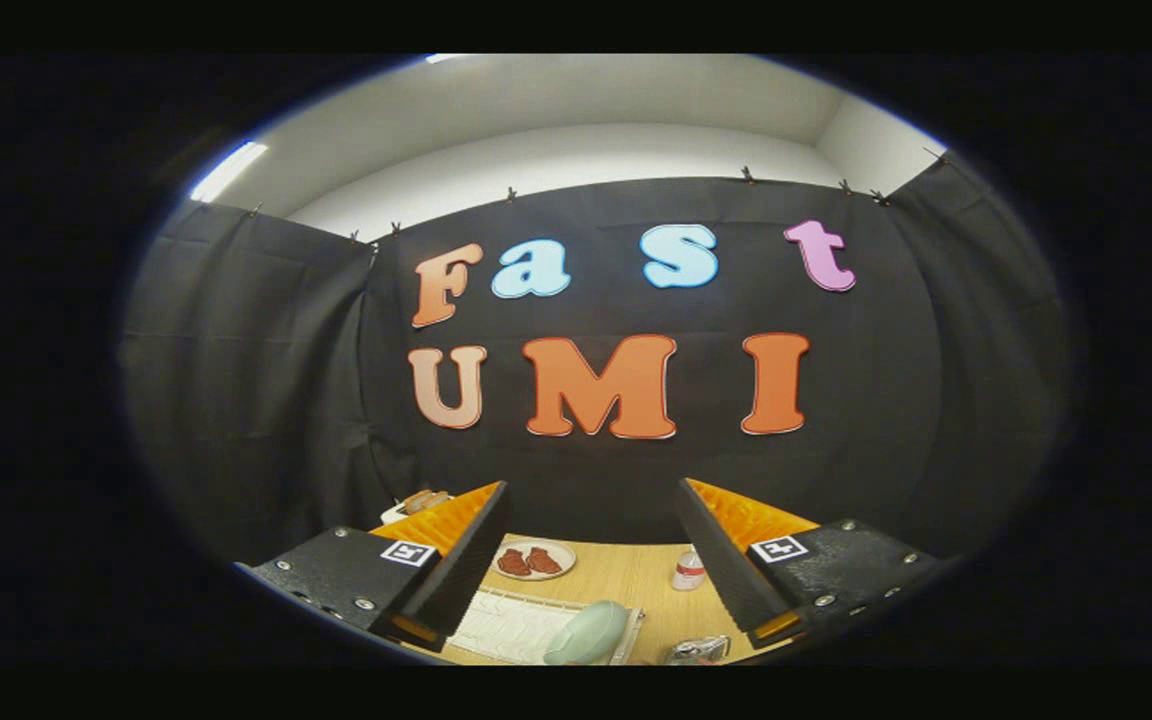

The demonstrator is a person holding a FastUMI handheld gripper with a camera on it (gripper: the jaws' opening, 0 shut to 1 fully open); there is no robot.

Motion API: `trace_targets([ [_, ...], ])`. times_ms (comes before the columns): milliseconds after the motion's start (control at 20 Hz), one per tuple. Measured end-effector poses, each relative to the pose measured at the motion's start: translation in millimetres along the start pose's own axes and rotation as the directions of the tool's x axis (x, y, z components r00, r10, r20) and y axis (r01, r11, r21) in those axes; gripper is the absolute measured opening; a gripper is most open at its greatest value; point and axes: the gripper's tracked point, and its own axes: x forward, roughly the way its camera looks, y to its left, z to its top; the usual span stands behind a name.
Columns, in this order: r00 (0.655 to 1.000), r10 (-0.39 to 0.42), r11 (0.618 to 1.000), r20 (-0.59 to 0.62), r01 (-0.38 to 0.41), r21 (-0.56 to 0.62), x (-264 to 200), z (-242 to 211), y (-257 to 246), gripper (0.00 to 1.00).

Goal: Take the plate from the dish rack, then take the spoon from the basket and place it into the plate.

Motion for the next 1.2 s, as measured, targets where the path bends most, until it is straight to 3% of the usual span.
trace_targets([
  [400, 0.984, 0.027, 1.0, -0.178, -0.023, 0.02, 26.6, -46.1, 3.1, 0.99],
  [650, 0.935, 0.017, 0.999, -0.354, -0.028, -0.026, 42.5, -104.9, -1.2, 0.98],
  [900, 0.798, 0.054, 0.997, -0.601, -0.013, 0.072, 45.1, -180.9, -0.4, 0.99],
  [1050, 0.731, 0.005, 0.998, -0.682, 0.033, 0.043, 46.6, -210.9, -13.4, 0.95],
  [1200, 0.64, 0.01, 0.999, -0.769, 0.034, 0.041, 41.5, -244.9, -15.8, 0.89],
])
